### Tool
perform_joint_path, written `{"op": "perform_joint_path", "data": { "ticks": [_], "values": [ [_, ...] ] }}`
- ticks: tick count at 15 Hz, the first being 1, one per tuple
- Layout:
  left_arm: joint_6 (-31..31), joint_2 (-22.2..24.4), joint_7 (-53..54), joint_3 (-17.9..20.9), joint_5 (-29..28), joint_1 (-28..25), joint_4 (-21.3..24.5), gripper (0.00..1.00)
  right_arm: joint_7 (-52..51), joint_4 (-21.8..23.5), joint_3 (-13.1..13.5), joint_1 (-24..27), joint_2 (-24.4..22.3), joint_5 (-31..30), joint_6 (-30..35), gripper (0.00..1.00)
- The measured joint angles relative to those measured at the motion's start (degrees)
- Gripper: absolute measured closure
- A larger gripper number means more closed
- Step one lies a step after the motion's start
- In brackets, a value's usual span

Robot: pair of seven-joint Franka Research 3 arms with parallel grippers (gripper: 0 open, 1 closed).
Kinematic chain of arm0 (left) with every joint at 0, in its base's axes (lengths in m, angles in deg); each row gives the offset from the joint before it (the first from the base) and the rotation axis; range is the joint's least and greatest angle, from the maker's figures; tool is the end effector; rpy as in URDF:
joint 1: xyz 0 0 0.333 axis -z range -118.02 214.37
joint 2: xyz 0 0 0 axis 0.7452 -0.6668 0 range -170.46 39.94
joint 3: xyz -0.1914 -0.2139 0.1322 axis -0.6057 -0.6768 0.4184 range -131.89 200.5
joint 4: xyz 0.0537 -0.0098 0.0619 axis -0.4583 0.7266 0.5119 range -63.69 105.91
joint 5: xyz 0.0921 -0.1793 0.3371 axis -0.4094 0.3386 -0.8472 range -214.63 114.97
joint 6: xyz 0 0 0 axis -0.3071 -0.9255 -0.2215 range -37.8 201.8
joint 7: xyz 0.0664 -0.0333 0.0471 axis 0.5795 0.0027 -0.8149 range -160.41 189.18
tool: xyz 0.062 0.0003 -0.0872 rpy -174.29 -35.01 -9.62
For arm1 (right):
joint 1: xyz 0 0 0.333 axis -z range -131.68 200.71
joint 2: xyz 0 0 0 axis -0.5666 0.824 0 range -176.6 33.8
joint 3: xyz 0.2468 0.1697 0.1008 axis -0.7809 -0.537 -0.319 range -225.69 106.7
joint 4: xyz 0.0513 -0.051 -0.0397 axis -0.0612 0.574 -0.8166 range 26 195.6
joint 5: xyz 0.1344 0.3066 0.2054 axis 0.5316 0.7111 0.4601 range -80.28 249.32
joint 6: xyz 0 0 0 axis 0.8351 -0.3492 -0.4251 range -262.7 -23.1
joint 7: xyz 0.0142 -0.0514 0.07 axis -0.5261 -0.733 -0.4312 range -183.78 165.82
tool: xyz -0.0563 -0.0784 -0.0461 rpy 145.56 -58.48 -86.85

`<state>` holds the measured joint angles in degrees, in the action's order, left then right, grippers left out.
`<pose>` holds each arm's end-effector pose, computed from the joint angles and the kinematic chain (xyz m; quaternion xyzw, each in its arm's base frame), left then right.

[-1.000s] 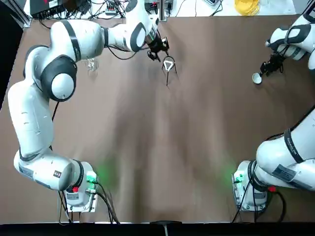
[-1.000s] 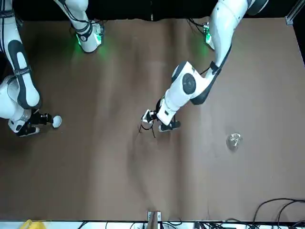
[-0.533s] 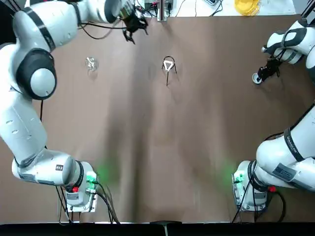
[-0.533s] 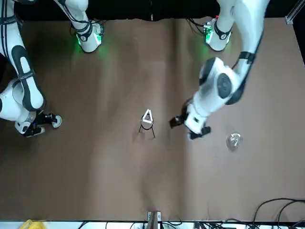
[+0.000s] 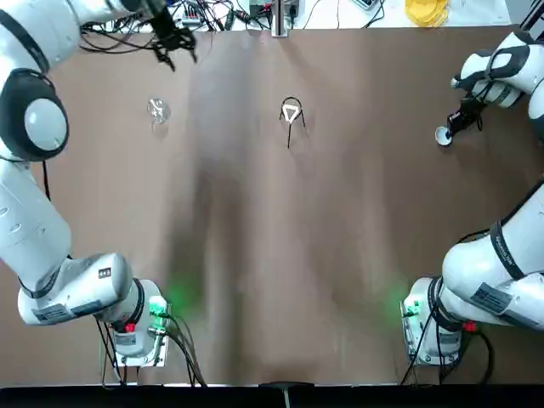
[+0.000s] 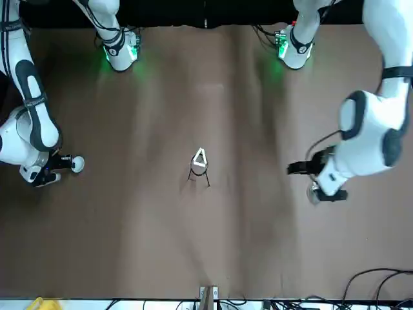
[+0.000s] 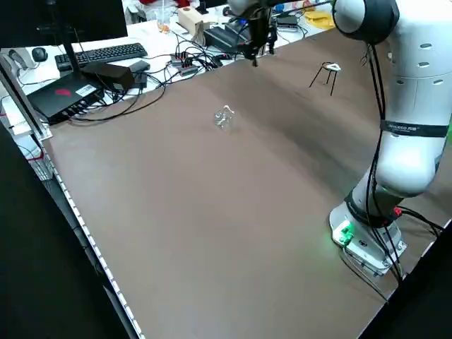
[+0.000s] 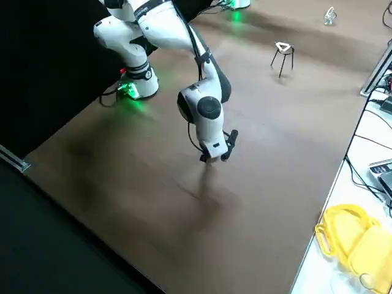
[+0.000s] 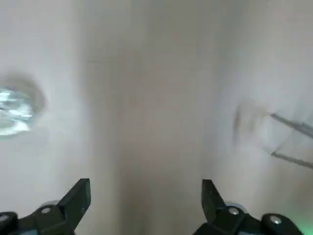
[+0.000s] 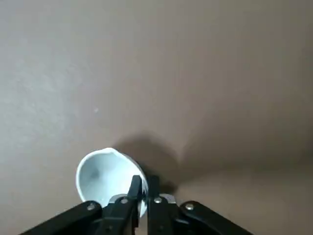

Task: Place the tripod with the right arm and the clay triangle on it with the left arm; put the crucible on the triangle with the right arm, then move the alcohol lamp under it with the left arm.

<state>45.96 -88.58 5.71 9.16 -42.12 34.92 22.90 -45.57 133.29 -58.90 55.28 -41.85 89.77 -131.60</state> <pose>0.6427 -0.1127 0.3988 0.9879 0.0087 -0.0742 0.1361 0.5507 -0.2137 0.1871 -0.9911 -0.0982 0.0615 0.0656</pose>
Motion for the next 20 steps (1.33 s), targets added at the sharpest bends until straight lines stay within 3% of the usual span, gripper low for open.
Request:
{"op": "perform_joint_path", "data": {
  "ticks": [6,9,12,14,20],
  "values": [
    [-2.41,-0.21,24.0,0.17,-2.82,-10.88,0.42,0.0,0.12,-1.82,-0.09,-2.57,-0.07,0.72,1.63,0.94],
    [-2.41,-1.44,34.29,0.36,-2.89,-14.62,0.77,0.0,0.15,-5.38,-1.02,-3.33,-0.02,5.37,10.14,0.94],
    [-2.1,-3.61,42.39,0.43,-2.89,-18.21,0.86,0.0,2.46,-8.06,-3.99,-4.08,-0.78,8.73,16.61,0.94],
    [0.67,-6.08,49.67,0.46,-2.89,-20.38,0.88,0.0,11.5,-8.85,-7.43,-6.84,-3.59,9.34,20.02,0.94],
    [5.8,-9.7,61.06,0.47,-2.88,-22.03,0.88,0.0,38.97,-9.05,-13.36,-17.84,-8.84,14.25,20.77,0.94]
  ]
}}
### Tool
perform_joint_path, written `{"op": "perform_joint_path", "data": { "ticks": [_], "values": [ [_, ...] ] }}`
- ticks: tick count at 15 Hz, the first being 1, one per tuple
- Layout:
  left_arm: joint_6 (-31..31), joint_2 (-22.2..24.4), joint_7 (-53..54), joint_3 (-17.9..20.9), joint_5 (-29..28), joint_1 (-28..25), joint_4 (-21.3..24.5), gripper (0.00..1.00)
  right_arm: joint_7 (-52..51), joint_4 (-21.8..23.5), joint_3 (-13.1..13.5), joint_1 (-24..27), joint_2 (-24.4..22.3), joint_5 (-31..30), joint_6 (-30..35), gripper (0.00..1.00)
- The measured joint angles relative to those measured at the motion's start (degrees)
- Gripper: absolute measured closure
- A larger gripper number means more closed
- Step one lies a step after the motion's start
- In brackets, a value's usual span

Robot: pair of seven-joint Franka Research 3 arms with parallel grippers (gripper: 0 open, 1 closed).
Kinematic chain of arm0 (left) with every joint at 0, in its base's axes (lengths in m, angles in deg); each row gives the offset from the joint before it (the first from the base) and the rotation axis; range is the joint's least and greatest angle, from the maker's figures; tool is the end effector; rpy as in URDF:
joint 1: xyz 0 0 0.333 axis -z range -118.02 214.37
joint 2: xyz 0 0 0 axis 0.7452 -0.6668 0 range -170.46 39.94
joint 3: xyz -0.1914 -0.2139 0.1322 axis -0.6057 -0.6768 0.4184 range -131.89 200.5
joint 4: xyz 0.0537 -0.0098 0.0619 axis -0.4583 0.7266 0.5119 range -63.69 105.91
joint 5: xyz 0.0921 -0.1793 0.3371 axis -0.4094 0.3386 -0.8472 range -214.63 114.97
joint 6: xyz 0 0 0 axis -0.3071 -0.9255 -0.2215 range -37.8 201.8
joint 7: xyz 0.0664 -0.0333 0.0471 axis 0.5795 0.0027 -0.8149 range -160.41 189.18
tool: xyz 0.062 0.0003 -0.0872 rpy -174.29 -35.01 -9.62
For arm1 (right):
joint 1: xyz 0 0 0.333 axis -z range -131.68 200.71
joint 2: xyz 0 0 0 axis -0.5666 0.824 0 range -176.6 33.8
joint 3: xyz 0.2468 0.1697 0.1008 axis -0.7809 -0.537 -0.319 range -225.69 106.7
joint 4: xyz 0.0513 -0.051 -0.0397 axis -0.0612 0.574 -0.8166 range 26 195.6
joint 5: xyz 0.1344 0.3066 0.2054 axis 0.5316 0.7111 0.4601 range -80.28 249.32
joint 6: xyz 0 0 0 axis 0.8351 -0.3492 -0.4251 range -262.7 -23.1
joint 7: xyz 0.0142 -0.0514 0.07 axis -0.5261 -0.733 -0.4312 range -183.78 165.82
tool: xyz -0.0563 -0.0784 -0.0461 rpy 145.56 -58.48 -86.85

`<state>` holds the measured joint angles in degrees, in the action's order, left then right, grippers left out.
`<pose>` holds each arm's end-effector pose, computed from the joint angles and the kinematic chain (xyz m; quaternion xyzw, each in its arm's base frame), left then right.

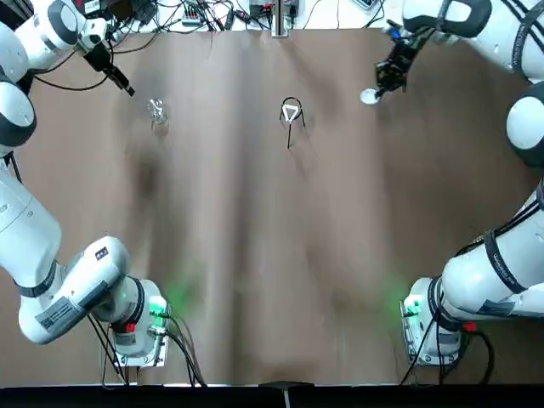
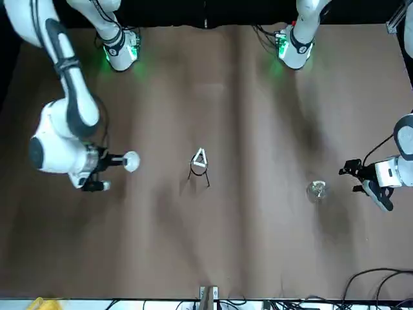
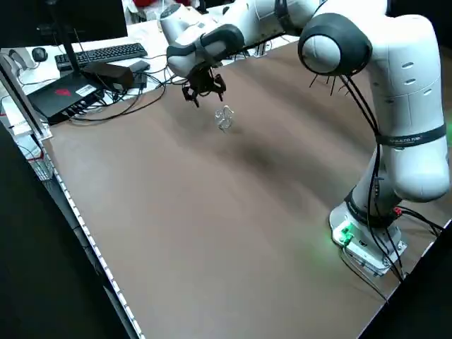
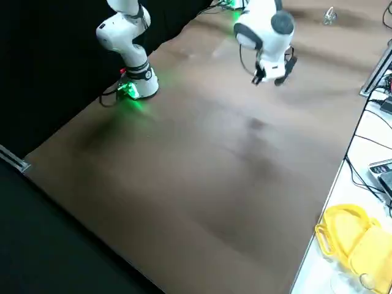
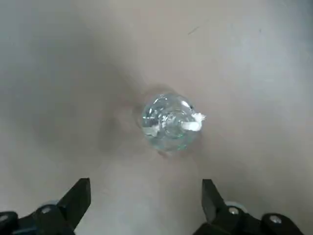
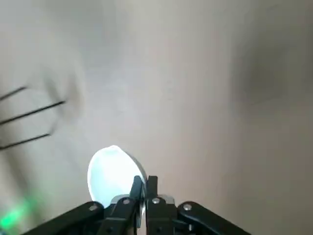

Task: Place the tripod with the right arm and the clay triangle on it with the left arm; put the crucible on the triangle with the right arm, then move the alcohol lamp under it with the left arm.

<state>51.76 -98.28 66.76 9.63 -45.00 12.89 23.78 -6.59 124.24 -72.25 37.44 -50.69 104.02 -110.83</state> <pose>0.6458 0.1489 0.2940 0.9340 -0.3116 0.0084 0.1743 0.6026 0.1179 0.3287 -0.9763 0.0216 0.1262 0.1745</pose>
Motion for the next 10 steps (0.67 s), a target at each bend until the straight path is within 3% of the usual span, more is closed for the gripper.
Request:
{"op": "perform_joint_path", "data": {
  "ticks": [4,10],
  "values": [
    [3.51,-1.48,9.03,0.01,3.09,-2.39,-0.01,0.0,15.87,-2.2,-0.61,-8.24,-0.89,3.18,-1.46,0.94],
    [4.27,-1.84,17.21,-0.76,7.25,-3.76,-1.04,0.0,27.16,-3.28,-0.58,-16.6,-0.78,6.96,-11.06,0.94]
  ]
}}
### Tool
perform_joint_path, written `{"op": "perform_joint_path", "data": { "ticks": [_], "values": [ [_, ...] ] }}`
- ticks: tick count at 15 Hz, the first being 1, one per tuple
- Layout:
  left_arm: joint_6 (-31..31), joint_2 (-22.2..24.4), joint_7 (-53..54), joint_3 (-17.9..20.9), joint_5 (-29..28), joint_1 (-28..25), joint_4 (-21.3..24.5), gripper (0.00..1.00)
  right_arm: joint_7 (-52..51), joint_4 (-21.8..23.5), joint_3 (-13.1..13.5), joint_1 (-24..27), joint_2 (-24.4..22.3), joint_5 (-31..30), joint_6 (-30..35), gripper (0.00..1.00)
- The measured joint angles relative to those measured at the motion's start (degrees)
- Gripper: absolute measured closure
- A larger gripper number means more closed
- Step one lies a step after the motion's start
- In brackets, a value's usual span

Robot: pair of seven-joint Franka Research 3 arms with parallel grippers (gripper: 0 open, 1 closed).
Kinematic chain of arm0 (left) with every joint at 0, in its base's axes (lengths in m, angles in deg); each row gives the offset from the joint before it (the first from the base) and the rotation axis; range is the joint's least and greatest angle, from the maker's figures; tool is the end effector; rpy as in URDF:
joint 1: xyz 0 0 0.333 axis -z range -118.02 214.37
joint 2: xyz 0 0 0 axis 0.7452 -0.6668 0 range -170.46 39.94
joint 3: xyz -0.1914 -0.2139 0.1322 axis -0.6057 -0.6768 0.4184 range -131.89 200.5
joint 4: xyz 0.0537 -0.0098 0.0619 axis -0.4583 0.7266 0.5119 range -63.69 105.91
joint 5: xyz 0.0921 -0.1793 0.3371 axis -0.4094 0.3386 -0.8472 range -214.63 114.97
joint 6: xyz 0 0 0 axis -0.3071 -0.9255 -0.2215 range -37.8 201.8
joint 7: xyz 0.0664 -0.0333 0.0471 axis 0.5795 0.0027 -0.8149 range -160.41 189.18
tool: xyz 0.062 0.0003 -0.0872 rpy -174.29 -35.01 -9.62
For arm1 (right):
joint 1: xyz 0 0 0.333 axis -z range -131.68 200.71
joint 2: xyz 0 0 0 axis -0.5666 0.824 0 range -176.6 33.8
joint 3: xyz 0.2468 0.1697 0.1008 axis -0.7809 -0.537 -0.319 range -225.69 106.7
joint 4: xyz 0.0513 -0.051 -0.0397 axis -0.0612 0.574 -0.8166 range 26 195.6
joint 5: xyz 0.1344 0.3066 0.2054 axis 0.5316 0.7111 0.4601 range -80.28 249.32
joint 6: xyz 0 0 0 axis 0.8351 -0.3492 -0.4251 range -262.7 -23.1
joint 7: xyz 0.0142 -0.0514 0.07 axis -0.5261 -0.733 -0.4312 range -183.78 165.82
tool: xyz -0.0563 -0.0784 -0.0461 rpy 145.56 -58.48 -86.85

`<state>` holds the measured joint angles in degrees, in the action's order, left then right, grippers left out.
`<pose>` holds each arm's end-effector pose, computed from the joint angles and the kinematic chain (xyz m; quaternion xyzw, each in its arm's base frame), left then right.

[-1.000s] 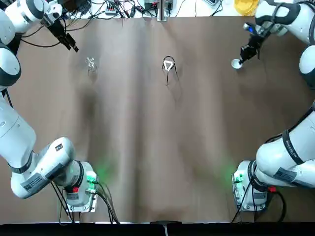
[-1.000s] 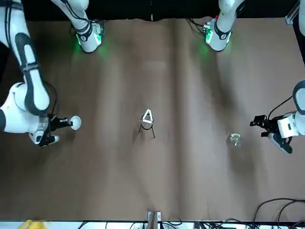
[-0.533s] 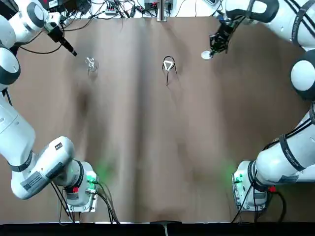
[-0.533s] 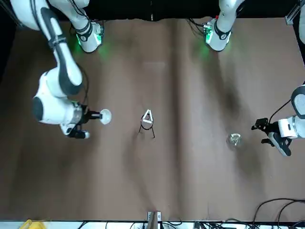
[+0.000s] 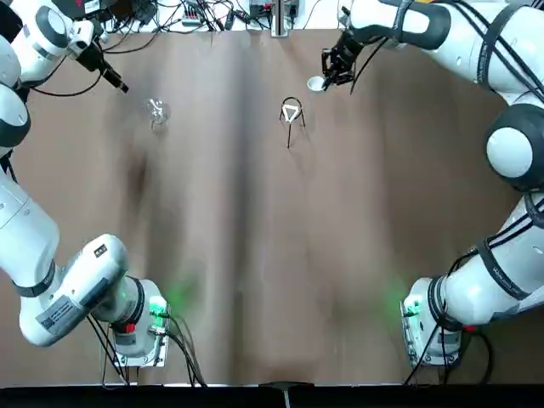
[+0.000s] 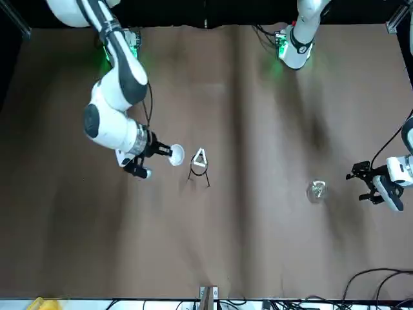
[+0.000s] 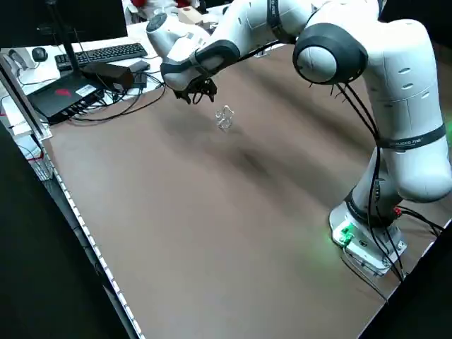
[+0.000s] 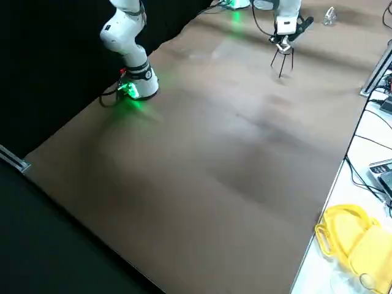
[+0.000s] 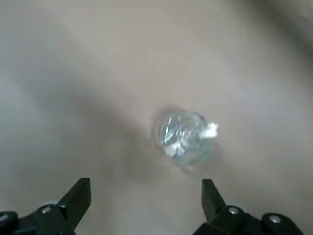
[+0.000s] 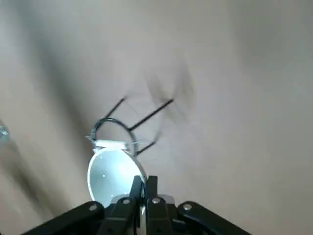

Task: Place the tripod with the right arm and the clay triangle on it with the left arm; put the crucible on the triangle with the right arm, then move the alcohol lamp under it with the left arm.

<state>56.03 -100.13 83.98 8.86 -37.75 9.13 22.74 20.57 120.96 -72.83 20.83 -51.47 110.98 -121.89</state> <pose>0.6501 0.1851 0.2910 0.8975 -0.3822 0.1017 0.1949 0.5766 0.3000 0.3784 -0.9608 0.1518 0.0906 0.2134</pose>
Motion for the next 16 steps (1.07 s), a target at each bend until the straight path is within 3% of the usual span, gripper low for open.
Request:
{"op": "perform_joint_path", "data": {
  "ticks": [5,8,12,16],
  "values": [
    [-0.01,-0.8,17.96,0.34,12.38,-0.02,-0.16,0.0,4.18,0.01,0.05,-5.53,2.41,2.77,-7.3,0.94],
    [0.0,-4.28,33.69,0.53,20.2,-0.14,-0.13,0.0,5.42,-0.21,0.08,-7.56,5.14,2.93,-11.55,0.94],
    [0.04,-7.74,49.05,1.6,29.95,-1.43,-0.13,0.0,6.15,-0.61,0.1,-8.92,7.11,2.95,-12.47,0.94],
    [-0.16,-9.43,58.11,3.37,34.73,-2.4,-0.07,0.0,6.31,-0.62,0.14,-9.38,7.81,2.95,-13.06,0.94]
  ]
}}
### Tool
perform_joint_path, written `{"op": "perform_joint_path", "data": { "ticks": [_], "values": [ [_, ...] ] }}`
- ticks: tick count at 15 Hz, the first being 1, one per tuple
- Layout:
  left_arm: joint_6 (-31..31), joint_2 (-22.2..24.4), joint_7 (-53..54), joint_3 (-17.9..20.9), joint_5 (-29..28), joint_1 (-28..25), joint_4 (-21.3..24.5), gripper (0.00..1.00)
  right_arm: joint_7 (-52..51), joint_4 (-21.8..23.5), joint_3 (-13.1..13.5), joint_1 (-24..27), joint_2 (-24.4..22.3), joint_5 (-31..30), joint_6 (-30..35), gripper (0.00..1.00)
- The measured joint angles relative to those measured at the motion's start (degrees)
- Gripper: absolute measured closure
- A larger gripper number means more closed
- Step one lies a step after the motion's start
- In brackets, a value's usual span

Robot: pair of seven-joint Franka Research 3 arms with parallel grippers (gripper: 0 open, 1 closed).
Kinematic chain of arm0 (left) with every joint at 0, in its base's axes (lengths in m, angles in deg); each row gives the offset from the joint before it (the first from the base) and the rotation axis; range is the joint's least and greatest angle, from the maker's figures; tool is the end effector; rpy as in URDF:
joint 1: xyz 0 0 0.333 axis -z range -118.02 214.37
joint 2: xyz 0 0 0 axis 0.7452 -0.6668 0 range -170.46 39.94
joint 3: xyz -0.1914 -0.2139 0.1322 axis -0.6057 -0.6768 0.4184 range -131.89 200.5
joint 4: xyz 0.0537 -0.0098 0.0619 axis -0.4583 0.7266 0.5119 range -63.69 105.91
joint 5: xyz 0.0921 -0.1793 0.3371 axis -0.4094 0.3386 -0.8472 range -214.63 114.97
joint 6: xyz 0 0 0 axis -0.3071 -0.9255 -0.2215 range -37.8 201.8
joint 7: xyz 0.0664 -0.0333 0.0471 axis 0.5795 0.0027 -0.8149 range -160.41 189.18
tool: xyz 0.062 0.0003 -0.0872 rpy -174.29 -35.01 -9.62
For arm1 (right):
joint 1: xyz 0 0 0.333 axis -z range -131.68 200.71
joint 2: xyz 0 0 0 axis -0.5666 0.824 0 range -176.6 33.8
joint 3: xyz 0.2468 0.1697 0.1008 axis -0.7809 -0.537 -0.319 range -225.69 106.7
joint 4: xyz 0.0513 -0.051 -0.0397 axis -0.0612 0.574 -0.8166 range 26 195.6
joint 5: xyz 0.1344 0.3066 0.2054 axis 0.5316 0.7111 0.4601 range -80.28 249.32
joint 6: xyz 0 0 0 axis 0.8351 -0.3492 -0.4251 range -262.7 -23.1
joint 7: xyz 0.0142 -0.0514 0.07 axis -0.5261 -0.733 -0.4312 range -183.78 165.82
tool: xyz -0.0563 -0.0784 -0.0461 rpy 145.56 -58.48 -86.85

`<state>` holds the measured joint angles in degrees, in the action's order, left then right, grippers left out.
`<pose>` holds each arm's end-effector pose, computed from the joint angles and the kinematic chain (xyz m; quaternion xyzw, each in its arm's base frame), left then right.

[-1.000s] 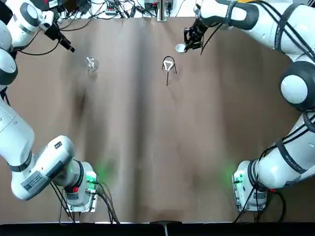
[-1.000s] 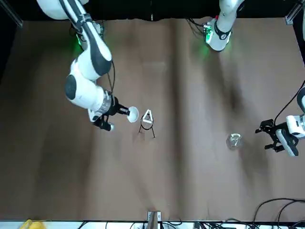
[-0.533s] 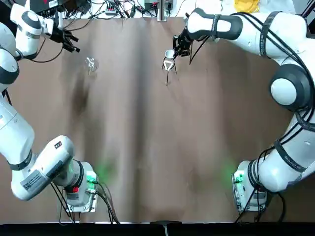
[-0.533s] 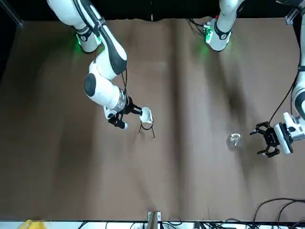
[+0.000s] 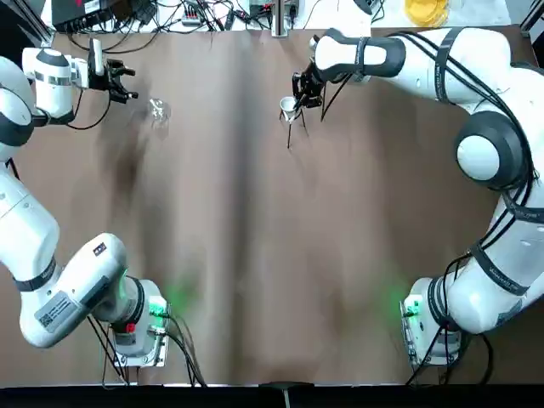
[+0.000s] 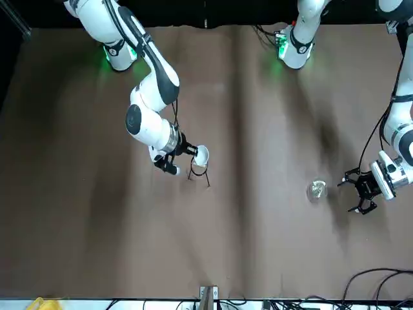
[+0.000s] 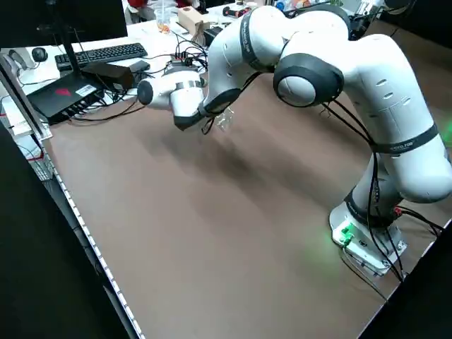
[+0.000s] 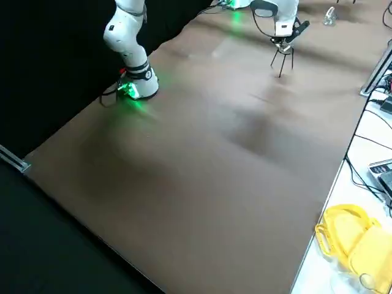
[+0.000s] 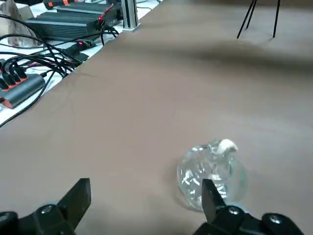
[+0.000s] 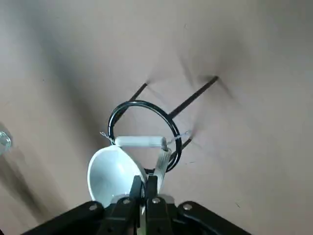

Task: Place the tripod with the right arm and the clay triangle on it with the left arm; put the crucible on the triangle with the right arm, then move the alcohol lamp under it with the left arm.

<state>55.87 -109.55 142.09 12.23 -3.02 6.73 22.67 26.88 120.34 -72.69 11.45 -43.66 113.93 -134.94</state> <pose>0.6366 0.2167 0.1971 0.7090 -0.5316 0.3850 0.2577 0.5504 0.3900 0.3137 -0.9514 0.1845 0.0839 0.2320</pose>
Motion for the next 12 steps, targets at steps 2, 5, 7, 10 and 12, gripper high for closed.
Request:
{"op": "perform_joint_path", "data": {
  "ticks": [2,5,7,10,12],
  "values": [
    [-0.19,-1.42,3.93,0.06,2.28,-0.73,0.13,0.0,0.0,-0.01,0.1,0.0,0.22,0.0,-0.83,0.94],
    [-2.59,-4.08,10.74,0.11,5.84,-1.46,0.21,0.0,-0.01,-0.01,0.15,0.0,0.84,0.0,-1.38,0.94],
    [-4.6,-5.32,12.8,0.15,6.3,-1.56,0.2,0.0,-0.04,-0.03,0.22,0.0,1.11,-0.01,-1.61,0.94],
    [-7.64,-6.62,13.48,1.14,6.31,-1.56,0.22,0.0,-0.04,-0.05,0.42,0.0,1.15,-0.01,-1.64,0.95],
    [-8.69,-7.4,13.86,2.03,6.31,-1.57,0.23,0.0,-0.04,-0.06,0.53,0.0,1.15,-0.01,-1.64,0.94]
  ]
}}
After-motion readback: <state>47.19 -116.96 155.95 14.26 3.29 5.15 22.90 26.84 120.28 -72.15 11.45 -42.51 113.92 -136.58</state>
